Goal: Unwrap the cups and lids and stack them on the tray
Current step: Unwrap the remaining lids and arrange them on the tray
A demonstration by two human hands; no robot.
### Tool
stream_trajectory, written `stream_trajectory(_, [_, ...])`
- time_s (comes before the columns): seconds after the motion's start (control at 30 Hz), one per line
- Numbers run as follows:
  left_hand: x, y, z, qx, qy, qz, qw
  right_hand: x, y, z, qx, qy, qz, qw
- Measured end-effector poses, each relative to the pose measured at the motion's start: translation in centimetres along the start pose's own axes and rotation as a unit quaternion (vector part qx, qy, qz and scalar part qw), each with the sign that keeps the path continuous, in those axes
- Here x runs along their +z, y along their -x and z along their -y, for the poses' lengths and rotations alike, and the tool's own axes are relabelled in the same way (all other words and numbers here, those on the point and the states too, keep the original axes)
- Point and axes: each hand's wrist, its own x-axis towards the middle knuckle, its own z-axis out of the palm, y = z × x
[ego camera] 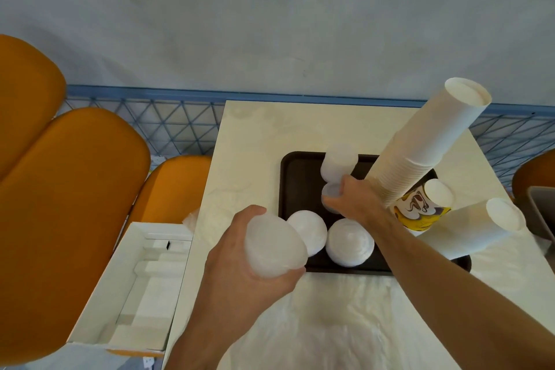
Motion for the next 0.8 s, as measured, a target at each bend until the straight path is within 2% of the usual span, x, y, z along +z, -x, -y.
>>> stream_trajectory(0.27, [-0.9,-0.5,0.8,-0.012,-0.007,-0.010,1.000,1.8,-2.0,-0.3,-0.009,0.092,0.041,0.995])
stream_trajectory(0.6, [-1.3,-0.5,1.3,-0.007,-0.019,-0.005,1.000,2.1,-2.9,0.1,0.005,0.068,0.060,0.996])
stream_trajectory(0.8, [-1.3,-0.4,1.1,-0.009,-0.005,-0.009,1.000,2.4,-2.8,0.0,-0.017,0.074,0.064,0.995])
